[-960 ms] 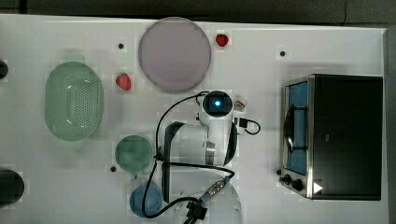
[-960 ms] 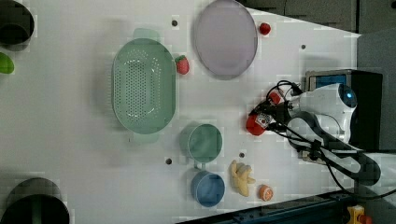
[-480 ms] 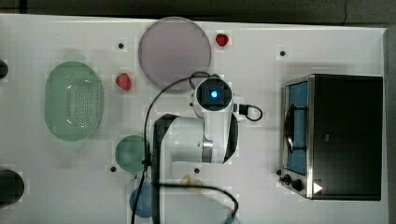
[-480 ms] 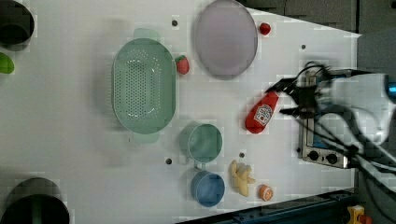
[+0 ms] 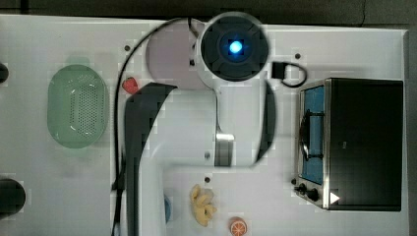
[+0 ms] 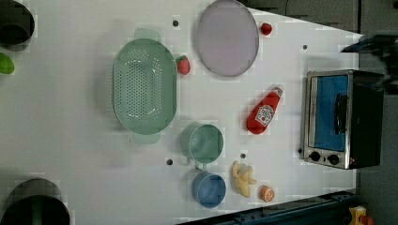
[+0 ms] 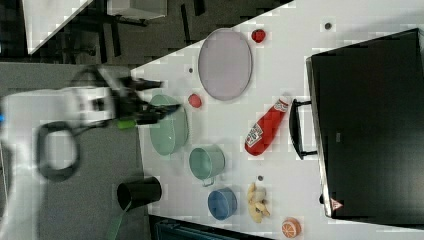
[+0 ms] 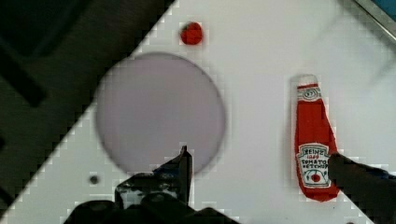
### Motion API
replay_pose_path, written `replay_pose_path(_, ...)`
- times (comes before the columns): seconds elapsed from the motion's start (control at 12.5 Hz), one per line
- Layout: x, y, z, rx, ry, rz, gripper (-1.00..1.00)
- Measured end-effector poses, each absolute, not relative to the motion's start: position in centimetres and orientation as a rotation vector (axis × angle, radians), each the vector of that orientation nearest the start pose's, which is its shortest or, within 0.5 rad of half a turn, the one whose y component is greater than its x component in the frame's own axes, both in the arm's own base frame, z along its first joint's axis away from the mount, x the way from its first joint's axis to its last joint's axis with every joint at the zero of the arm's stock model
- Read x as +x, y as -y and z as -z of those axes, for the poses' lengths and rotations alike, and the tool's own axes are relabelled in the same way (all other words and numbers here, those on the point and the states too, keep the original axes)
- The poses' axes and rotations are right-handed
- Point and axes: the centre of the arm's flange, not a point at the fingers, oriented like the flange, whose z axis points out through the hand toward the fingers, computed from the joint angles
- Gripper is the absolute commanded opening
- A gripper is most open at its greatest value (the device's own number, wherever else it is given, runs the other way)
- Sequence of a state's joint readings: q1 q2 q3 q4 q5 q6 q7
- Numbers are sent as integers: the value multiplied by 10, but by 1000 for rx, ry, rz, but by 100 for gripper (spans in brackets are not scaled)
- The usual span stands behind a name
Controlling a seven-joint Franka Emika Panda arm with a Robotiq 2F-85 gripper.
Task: Pick Ketchup from oven and place it on table.
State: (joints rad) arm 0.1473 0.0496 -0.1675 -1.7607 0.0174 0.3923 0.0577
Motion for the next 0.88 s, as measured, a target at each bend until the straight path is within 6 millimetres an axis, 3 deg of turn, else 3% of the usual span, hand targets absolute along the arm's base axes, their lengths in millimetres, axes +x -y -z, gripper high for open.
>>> replay_pose_path(0.16, 590, 11, -602, -2746, -1273, 300, 100)
replay_pose_path(0.24, 589, 11, -621, -2730, -1266, 343, 100)
replay_pose_path(0.32, 584, 9, -627, -2734, -1294, 265, 100)
replay_pose_path(0.48, 567, 12, -618, -2785, -1361, 39, 100)
replay_pose_path(0.56, 566, 17, -607, -2789, -1377, 8, 100)
replay_pose_path(0.88, 581, 39, -541, -2837, -1477, -185, 100)
